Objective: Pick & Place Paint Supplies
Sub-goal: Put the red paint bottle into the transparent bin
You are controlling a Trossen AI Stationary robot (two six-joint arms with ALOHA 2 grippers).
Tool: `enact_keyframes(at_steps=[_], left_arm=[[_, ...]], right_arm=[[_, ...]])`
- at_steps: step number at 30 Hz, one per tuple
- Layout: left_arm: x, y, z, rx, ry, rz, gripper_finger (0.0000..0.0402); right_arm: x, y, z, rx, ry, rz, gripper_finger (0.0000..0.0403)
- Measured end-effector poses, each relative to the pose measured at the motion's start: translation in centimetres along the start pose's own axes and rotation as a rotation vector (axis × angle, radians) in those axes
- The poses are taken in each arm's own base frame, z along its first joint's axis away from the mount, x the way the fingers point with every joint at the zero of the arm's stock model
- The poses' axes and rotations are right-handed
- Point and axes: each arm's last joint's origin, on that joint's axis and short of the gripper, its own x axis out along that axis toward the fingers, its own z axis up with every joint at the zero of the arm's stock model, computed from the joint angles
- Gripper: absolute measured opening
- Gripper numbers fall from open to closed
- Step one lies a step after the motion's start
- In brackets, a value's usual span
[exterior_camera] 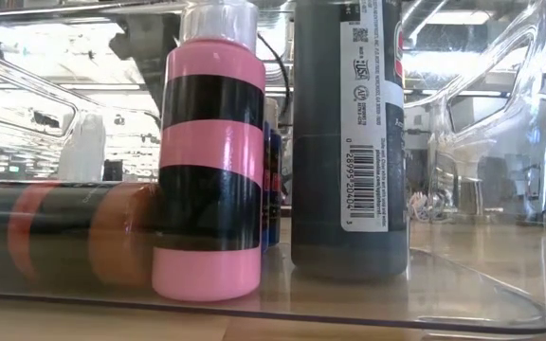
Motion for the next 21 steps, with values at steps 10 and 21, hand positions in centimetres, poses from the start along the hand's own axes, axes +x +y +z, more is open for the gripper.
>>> enact_keyframes(at_steps=[10,21], left_arm=[[-8.4,0.5,0.9,-0.191,-0.313,0.053,0.0275],[-9.0,1.0,-4.5,-0.609,-0.321,0.014,0.0249]], right_arm=[[2.8,-2.9,-1.2,-0.045,0.135,-0.002,0.0270],[6.9,-7.4,-3.0,-0.387,0.485,-0.097,0.0270]])
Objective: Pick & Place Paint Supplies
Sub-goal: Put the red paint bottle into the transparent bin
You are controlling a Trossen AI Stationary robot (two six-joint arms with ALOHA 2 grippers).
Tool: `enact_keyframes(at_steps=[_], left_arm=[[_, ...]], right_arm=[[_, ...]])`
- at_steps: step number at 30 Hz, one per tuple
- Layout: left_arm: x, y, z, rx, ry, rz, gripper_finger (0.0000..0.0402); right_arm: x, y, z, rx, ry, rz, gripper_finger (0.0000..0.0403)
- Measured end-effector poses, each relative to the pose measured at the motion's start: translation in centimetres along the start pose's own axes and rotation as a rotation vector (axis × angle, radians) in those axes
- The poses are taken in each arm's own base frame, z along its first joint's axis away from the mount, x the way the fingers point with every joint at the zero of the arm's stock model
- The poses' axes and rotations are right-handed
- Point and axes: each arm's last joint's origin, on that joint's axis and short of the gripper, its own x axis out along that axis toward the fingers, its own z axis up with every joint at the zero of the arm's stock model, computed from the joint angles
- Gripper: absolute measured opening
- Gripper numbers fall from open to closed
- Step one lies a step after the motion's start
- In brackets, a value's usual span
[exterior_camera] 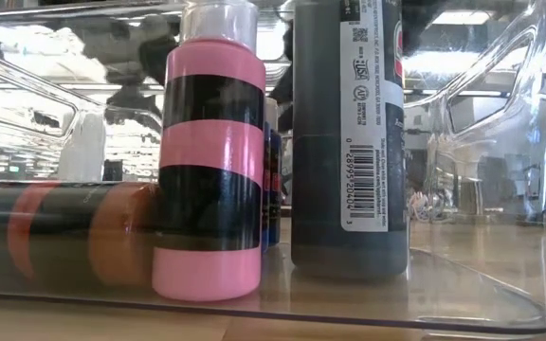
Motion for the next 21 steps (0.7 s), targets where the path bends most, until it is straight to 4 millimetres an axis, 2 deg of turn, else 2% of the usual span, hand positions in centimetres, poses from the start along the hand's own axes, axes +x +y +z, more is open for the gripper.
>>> enact_keyframes(at_steps=[7,12,15,21], left_arm=[[-0.1,0.7,-2.9,-0.064,0.023,0.015,0.0247],[-0.2,0.5,-4.2,-0.081,0.057,-0.004,0.0242],[-0.4,0.7,-5.0,-0.106,0.042,0.016,0.0237],[-0.8,0.7,-6.1,-0.157,-0.042,0.035,0.0229]], right_arm=[[3.2,-0.3,0.1,-0.153,0.067,-0.001,0.0270],[5.4,-0.8,-0.7,-0.195,0.138,-0.007,0.0270],[6.2,-0.5,-0.1,-0.232,0.136,0.001,0.0270],[6.1,0.0,1.1,-0.287,0.121,0.010,0.0270]])
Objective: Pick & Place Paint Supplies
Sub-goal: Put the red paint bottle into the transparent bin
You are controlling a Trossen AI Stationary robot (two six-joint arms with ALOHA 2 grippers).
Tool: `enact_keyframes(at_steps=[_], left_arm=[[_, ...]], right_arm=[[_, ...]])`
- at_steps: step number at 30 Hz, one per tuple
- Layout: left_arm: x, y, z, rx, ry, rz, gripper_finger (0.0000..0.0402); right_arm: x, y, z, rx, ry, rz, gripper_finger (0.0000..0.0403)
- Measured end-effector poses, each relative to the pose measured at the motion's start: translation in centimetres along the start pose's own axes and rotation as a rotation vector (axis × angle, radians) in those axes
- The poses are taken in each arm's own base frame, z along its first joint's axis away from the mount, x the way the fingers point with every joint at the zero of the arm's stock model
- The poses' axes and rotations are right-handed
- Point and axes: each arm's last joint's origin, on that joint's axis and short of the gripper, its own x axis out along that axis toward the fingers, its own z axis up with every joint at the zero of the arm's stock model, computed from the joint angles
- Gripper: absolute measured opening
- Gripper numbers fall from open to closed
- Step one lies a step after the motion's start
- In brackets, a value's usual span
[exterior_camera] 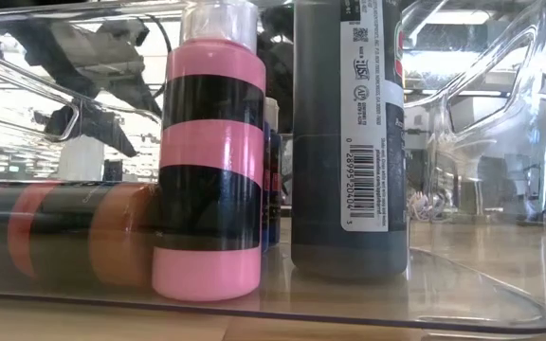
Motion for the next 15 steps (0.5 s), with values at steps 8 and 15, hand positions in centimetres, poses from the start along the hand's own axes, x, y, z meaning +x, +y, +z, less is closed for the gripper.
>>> enact_keyframes(at_steps=[8,15], left_arm=[[0.1,1.1,-2.2,0.017,0.006,0.023,0.0229],[-0.1,2.1,-4.8,-0.093,-0.139,-0.013,0.0230]], right_arm=[[-0.4,-0.6,0.5,0.022,0.012,-0.010,0.0270],[-0.4,-0.4,0.5,0.021,0.012,0.007,0.0270]])
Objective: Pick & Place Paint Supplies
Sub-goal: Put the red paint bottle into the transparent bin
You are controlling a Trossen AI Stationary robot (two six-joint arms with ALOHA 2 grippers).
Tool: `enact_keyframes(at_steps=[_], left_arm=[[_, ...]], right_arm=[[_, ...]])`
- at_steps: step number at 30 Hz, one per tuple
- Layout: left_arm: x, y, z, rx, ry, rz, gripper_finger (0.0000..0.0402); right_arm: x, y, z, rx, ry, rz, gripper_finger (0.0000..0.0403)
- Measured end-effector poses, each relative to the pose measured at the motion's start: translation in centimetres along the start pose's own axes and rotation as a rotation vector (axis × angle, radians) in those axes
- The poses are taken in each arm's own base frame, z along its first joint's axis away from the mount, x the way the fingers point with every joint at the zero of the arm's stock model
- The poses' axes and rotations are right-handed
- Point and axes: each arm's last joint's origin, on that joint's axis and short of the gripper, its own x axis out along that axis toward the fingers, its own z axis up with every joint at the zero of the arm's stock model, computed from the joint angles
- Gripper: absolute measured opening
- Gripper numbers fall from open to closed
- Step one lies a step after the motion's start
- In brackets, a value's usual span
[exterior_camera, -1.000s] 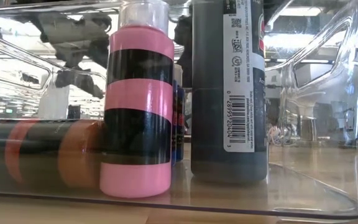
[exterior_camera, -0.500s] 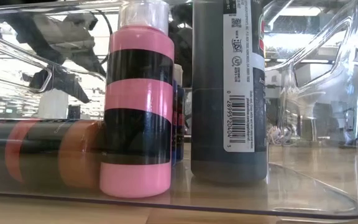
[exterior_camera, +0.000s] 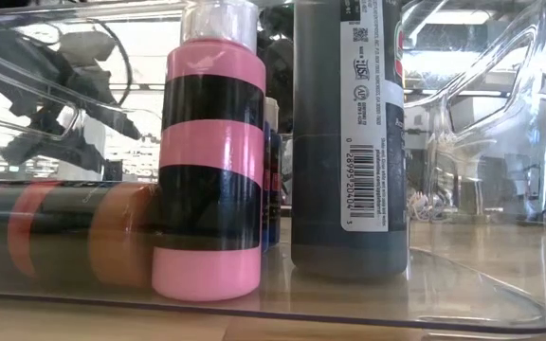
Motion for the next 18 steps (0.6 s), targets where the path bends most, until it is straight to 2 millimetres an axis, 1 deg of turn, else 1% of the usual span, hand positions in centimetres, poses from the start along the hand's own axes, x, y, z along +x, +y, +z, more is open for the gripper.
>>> enact_keyframes(at_steps=[3,5,7,10,12,15,18], left_arm=[[-0.3,0.1,-0.6,-0.033,-0.029,-0.028,0.0230],[-0.4,0.2,-0.9,-0.049,-0.037,-0.035,0.0228],[-0.5,0.3,-1.0,-0.063,-0.042,-0.042,0.0226],[-0.5,0.1,-1.0,-0.075,-0.046,-0.052,0.0226],[-0.5,0.0,-0.9,-0.088,-0.049,-0.066,0.0226],[-0.6,-0.2,-0.9,-0.103,-0.065,-0.080,0.0226],[-0.6,-0.3,-0.8,-0.110,-0.074,-0.086,0.0226]], right_arm=[[0.0,0.0,0.0,-0.007,-0.001,0.018,0.0270],[0.6,-0.1,-0.2,-0.023,-0.001,0.019,0.0270],[0.9,-0.1,-0.8,-0.017,0.041,0.021,0.0270],[2.2,-0.2,-1.2,-0.015,0.063,0.026,0.0270],[2.9,-0.1,-1.9,-0.011,0.132,0.035,0.0270],[3.7,0.1,-1.5,-0.022,0.132,0.041,0.0270],[3.8,0.1,-0.9,-0.025,0.116,0.036,0.0270]])
